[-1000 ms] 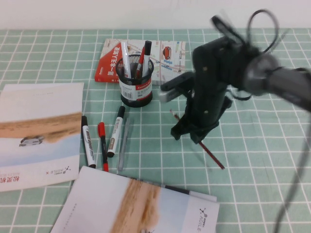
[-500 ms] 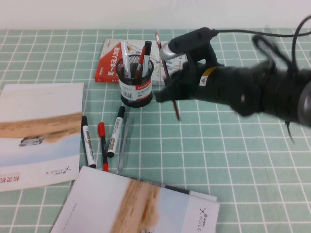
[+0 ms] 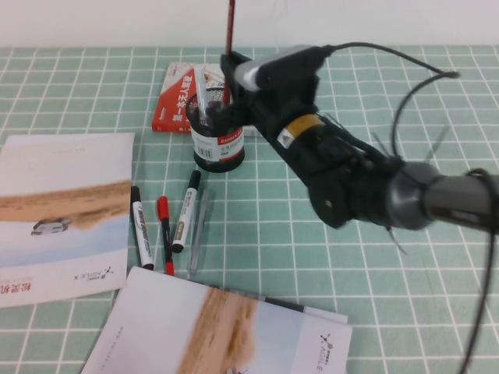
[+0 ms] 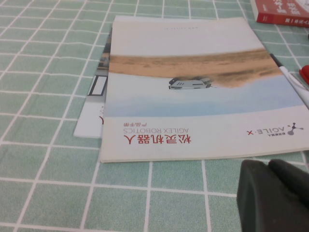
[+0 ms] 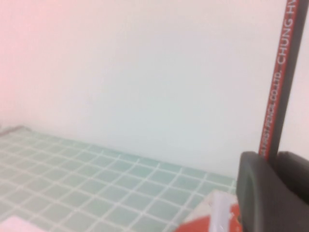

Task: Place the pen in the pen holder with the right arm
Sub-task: Place the pen onto the pen holder

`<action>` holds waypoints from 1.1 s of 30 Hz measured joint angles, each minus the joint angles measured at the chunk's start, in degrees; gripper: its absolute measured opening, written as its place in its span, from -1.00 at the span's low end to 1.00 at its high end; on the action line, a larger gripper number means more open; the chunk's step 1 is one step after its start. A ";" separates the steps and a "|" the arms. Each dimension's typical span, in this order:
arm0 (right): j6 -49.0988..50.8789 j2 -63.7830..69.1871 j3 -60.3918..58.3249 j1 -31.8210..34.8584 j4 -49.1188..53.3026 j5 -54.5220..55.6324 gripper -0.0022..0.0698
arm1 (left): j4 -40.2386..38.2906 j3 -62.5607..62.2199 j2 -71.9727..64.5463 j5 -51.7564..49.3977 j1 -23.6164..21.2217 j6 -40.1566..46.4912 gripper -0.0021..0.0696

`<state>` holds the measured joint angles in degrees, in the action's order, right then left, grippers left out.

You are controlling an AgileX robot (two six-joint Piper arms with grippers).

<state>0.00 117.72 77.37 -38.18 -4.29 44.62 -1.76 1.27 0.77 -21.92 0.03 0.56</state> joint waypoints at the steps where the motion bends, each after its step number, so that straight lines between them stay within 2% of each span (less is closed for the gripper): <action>1: 0.00 1.34 1.98 0.00 0.00 -0.27 -0.90 | 0.00 0.00 0.00 0.00 0.00 0.00 -0.95; 10: 0.00 9.87 15.24 0.00 0.00 -6.32 -0.90 | 0.00 0.00 0.00 0.00 0.00 0.00 -0.95; 22: -0.95 13.26 17.23 0.00 -0.71 -12.87 -0.88 | 0.00 0.00 0.00 0.00 0.00 0.00 -0.95; 25: -0.95 13.26 17.23 0.00 -0.96 -14.28 -0.74 | 0.00 0.00 0.00 0.00 0.00 0.00 -0.95; 29: -0.95 12.87 17.23 -0.06 -1.19 -17.94 -0.24 | 0.00 0.00 0.00 0.00 0.00 0.00 -0.95; 31: -0.95 11.83 17.23 -0.06 -1.32 -19.87 -0.04 | 0.00 0.00 0.00 0.00 0.00 0.00 -0.95; 33: -0.95 10.49 17.23 -0.06 -1.32 -21.71 0.05 | 0.00 0.00 0.00 0.00 0.00 0.00 -0.95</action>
<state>-0.95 128.21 94.59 -38.25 -5.61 22.91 -1.76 1.27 0.77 -21.92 0.03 0.56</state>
